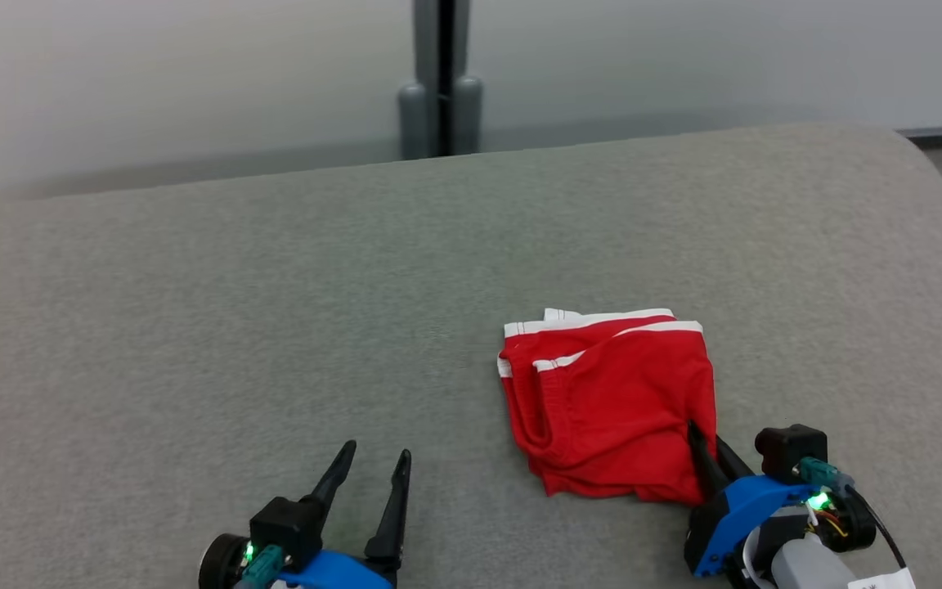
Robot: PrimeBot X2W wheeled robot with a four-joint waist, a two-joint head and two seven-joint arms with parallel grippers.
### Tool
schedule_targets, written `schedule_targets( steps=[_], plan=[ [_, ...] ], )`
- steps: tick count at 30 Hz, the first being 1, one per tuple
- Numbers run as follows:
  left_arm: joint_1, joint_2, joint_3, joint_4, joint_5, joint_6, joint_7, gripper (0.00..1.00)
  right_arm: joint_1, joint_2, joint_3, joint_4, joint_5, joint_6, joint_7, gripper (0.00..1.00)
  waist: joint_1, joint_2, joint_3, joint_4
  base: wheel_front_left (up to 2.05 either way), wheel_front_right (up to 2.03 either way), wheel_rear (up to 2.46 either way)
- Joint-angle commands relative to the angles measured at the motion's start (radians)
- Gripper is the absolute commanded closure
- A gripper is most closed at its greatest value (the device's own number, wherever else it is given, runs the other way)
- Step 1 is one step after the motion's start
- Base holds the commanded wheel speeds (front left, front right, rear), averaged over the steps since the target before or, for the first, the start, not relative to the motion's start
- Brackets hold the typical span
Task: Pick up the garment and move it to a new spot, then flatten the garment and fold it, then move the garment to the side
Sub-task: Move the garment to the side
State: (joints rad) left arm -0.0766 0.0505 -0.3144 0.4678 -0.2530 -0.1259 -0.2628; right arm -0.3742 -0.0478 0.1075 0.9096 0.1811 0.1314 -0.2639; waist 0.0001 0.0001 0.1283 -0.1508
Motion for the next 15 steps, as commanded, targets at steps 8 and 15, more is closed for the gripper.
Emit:
schedule_targets(
  steps=[8,15],
  plan=[
    [-0.040,0.001,-0.093,-0.013,-0.032,-0.005,-0.003,0.00,0.033,-0.005,-0.018,-0.054,-0.012,-0.001,0.000,1.00,-0.0001,-0.0001,0.009,-0.214,0.00,0.00,0.00],
    [-0.068,0.010,-0.166,0.007,-0.011,-0.005,-0.003,0.00,-0.016,-0.004,-0.044,-0.076,-0.049,-0.001,-0.001,1.00,-0.0001,-0.0001,0.067,-0.249,0.00,0.00,0.00]
  ],
)
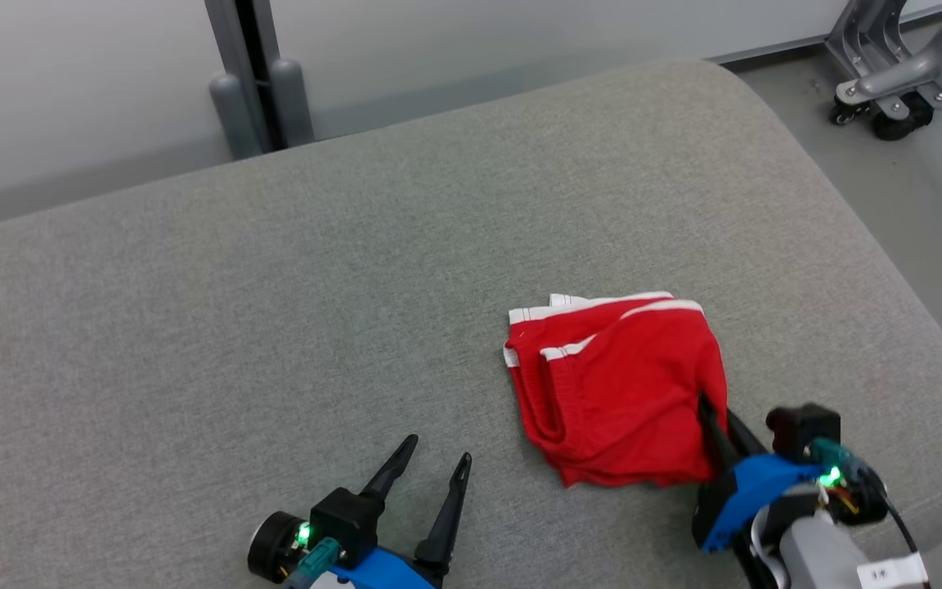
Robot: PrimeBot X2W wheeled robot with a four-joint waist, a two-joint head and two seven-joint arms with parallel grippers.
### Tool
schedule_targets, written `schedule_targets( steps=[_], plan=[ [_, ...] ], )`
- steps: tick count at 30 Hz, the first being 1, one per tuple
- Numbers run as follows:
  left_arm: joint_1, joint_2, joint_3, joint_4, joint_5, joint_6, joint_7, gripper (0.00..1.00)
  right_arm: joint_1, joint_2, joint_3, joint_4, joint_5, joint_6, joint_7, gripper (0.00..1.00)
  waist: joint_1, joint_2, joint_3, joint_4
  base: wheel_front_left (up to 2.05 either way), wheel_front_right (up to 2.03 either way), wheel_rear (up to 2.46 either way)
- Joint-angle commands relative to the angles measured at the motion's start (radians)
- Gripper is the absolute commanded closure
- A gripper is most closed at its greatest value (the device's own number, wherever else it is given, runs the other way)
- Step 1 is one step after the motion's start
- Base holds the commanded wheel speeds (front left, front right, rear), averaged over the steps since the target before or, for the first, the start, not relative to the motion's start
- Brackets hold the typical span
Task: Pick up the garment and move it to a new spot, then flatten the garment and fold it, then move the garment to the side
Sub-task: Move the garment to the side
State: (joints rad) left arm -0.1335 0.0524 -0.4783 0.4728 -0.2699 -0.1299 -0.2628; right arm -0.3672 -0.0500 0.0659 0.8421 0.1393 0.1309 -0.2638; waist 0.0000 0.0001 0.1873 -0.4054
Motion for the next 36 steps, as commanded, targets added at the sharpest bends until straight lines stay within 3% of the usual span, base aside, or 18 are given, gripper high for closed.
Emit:
schedule_targets(
  steps=[1,7,16,21,22,24,25,26,27,32,36],
  plan=[
    [-0.016,0.013,-0.003,0.005,0.006,-0.001,-0.003,0.00,-0.038,-0.002,-0.008,-0.008,-0.018,0.000,-0.001,1.00,0.0000,-0.0001,0.017,0.008,0.00,0.00,0.00],
    [-0.041,0.054,-0.011,0.007,0.009,-0.001,-0.003,0.00,-0.183,-0.029,-0.108,0.030,-0.158,-0.001,-0.001,1.00,0.0000,-0.0001,0.083,0.050,0.00,0.00,0.00],
    [-0.070,0.095,-0.003,0.001,0.002,0.001,0.000,0.00,-0.354,-0.173,-0.408,0.077,-0.405,0.000,0.075,1.00,0.0000,-0.0001,0.150,0.152,0.00,0.00,0.00],
    [-0.073,0.105,0.010,0.002,0.002,0.001,0.001,0.00,-0.381,-0.188,-0.539,0.043,-0.525,0.000,0.127,1.00,0.0000,-0.0001,0.162,0.175,0.00,0.00,0.00],
    [-0.073,0.106,0.011,0.003,0.002,0.001,0.001,0.00,-0.385,-0.183,-0.572,0.028,-0.553,0.000,0.137,0.95,0.0000,-0.0001,0.164,0.179,0.00,0.00,0.00],
    [-0.074,0.109,0.017,0.005,0.002,0.001,0.002,0.00,-0.390,-0.152,-0.670,-0.012,-0.614,0.000,0.146,0.69,0.0000,-0.0001,0.165,0.185,0.00,0.00,0.00],
    [-0.074,0.109,0.017,0.005,0.002,0.001,0.002,0.00,-0.390,-0.152,-0.670,-0.012,-0.614,0.000,0.146,0.69,0.0000,-0.0001,0.165,0.185,0.00,0.00,0.00],
    [-0.076,0.109,0.020,0.007,0.002,0.001,0.002,0.00,-0.390,-0.139,-0.699,-0.021,-0.628,0.000,0.143,0.06,0.0000,-0.0001,0.164,0.186,0.00,0.00,0.00],
    [-0.078,0.107,0.022,0.007,0.003,0.001,0.002,0.00,-0.389,-0.126,-0.723,-0.032,-0.644,0.000,0.136,0.00,0.0000,-0.0001,0.162,0.187,0.00,0.00,0.00],
    [-0.084,0.088,0.053,0.002,0.006,0.001,0.000,0.00,-0.391,-0.057,-0.777,-0.063,-0.697,0.000,0.071,0.00,0.0000,-0.0001,0.139,0.194,0.00,0.00,0.00],
    [-0.081,0.068,0.108,0.000,0.011,0.001,-0.001,0.00,-0.401,-0.016,-0.744,-0.051,-0.638,0.000,0.010,0.00,0.0000,-0.0001,0.113,0.211,0.00,0.00,0.00]
  ],
)
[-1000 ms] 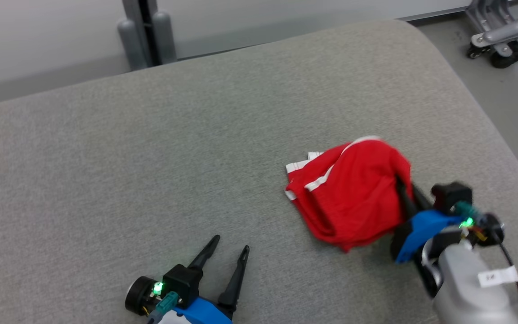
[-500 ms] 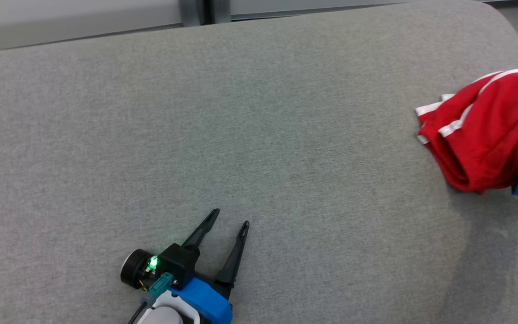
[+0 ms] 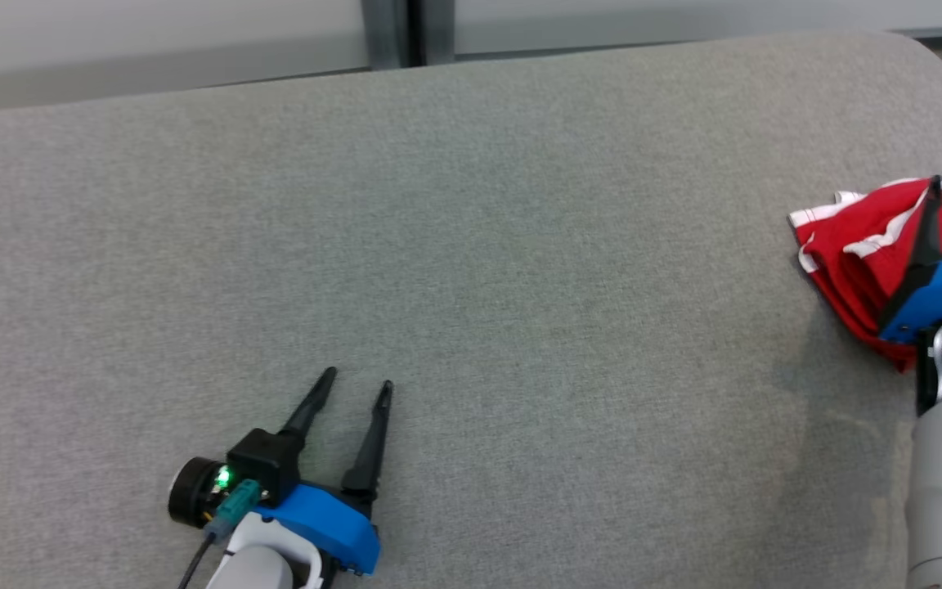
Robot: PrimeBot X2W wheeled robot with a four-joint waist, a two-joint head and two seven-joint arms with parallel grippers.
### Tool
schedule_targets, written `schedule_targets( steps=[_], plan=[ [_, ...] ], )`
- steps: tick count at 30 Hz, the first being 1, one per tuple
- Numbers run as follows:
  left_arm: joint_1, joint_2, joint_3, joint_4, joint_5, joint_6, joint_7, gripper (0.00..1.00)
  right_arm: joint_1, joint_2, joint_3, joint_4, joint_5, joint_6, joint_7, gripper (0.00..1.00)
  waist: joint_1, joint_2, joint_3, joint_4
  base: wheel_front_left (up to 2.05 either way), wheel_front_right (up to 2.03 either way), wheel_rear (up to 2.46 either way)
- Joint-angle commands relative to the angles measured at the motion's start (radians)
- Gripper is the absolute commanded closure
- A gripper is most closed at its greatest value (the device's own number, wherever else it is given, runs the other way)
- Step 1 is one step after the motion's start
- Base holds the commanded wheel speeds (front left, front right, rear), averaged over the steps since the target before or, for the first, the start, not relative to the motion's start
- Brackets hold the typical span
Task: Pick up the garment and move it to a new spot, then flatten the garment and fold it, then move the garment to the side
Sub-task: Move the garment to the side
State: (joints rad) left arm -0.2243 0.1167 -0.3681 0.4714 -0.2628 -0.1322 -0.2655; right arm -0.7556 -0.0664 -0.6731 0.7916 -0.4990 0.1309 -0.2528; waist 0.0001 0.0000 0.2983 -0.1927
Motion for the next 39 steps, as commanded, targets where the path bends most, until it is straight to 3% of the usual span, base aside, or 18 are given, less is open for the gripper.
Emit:
schedule_targets(
  steps=[1,4,10,15,28,39],
  plan=[
    [0.011,-0.001,0.014,0.002,0.007,0.003,0.002,0.00,-0.007,0.006,0.012,0.004,0.020,0.000,-0.007,0.00,-0.0001,0.0000,-0.006,0.004,0.00,0.00,0.00],
    [0.017,-0.011,0.064,0.007,0.017,0.003,0.002,0.00,0.026,0.014,0.107,-0.019,0.094,0.000,-0.013,0.00,-0.0001,0.0000,-0.032,0.026,0.00,0.00,0.00],
    [0.037,-0.026,0.173,0.017,0.037,0.007,0.002,0.00,0.185,0.014,0.414,-0.133,0.426,0.000,-0.013,0.00,-0.0001,0.0000,-0.079,0.090,0.00,0.00,0.00],
    [0.060,-0.034,0.241,0.021,0.059,0.006,0.001,0.00,0.346,0.013,0.548,-0.202,0.563,0.000,-0.013,0.00,-0.0001,0.0000,-0.116,0.131,0.00,0.00,0.00],
    [0.140,-0.057,0.376,0.014,0.108,0.011,0.001,0.00,0.506,0.014,0.646,-0.245,0.612,0.000,-0.013,0.00,-0.0001,0.0000,-0.205,0.161,0.00,0.00,0.00],
    [0.212,-0.066,0.369,0.010,0.105,0.018,0.001,0.00,0.598,0.014,0.661,-0.243,0.625,0.000,-0.013,0.00,-0.0001,0.0000,-0.282,0.179,0.00,0.00,0.00]
  ],
)
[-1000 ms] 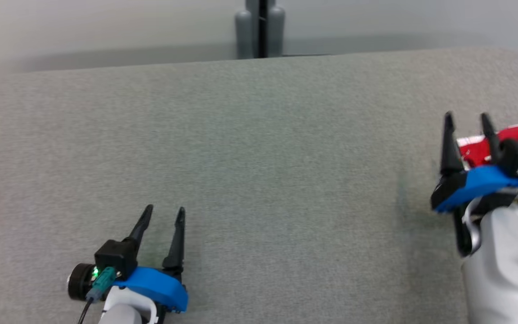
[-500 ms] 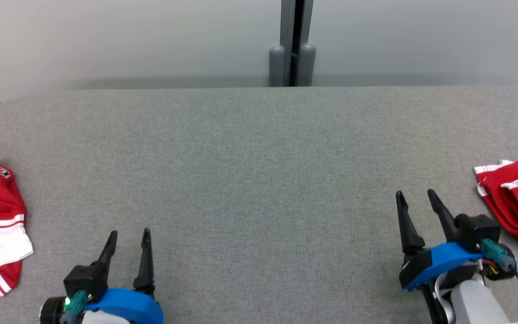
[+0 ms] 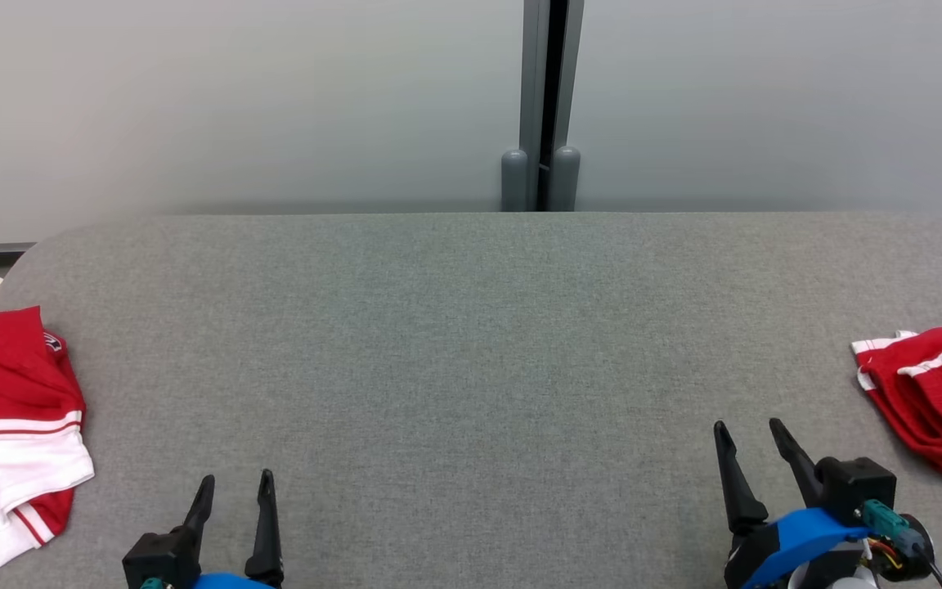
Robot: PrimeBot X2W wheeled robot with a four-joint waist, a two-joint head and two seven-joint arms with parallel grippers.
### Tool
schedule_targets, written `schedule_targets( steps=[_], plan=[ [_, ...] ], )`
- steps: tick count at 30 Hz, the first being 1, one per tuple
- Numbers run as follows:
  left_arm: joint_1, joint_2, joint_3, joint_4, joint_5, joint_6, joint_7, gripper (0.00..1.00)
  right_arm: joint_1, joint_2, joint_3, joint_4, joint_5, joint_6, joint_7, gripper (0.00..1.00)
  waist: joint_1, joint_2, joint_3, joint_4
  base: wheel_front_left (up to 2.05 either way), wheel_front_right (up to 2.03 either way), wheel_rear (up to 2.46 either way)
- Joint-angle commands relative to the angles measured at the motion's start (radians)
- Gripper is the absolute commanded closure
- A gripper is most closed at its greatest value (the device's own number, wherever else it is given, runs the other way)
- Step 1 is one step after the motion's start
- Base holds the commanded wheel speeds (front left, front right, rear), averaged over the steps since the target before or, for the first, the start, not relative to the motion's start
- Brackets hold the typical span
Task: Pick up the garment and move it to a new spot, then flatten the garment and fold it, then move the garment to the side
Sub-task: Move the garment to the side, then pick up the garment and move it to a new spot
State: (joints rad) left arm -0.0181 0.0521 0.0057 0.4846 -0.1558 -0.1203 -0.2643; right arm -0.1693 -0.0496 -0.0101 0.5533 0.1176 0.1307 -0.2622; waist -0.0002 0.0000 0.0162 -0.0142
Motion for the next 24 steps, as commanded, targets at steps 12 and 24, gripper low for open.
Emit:
schedule_targets(
  steps=[12,24],
  plan=[
    [-0.001,-0.001,-0.052,-0.010,-0.046,0.029,0.000,0.00,0.029,-0.003,0.002,0.009,-0.004,0.000,-0.004,0.00,0.0002,0.0000,0.013,0.092,0.00,0.00,0.00],
    [-0.026,-0.001,0.018,0.005,-0.082,0.053,0.000,0.00,-0.007,-0.003,0.020,0.020,-0.007,0.000,-0.004,0.00,0.0002,0.0000,0.076,0.391,0.00,0.00,0.00]
  ],
)
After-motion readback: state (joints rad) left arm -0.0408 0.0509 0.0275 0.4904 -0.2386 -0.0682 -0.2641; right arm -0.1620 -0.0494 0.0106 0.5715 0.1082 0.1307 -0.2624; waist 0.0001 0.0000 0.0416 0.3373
